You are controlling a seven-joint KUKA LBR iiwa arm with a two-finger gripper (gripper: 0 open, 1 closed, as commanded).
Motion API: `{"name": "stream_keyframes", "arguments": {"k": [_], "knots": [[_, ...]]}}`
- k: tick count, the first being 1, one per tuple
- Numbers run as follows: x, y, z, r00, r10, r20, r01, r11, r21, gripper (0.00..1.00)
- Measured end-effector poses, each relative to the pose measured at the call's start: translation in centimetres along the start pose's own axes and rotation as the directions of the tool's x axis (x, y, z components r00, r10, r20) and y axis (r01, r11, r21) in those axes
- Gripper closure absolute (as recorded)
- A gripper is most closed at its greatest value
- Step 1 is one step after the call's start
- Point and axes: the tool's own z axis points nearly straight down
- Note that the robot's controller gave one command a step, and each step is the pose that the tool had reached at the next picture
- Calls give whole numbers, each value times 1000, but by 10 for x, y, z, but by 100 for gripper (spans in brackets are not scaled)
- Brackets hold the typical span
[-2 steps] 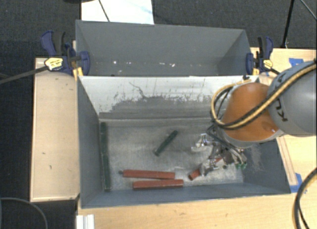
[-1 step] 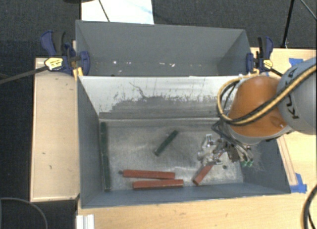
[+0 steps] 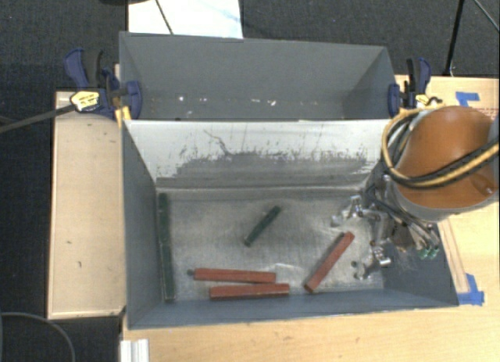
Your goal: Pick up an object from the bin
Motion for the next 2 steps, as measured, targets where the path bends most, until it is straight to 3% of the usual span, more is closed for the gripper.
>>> {"name": "stream_keyframes", "arguments": {"k": [1,2], "knots": [[0,0,0,1000,0,0,0,1000,0,0],[-7,15,104,1000,-8,4,8,1000,0,100]]}}
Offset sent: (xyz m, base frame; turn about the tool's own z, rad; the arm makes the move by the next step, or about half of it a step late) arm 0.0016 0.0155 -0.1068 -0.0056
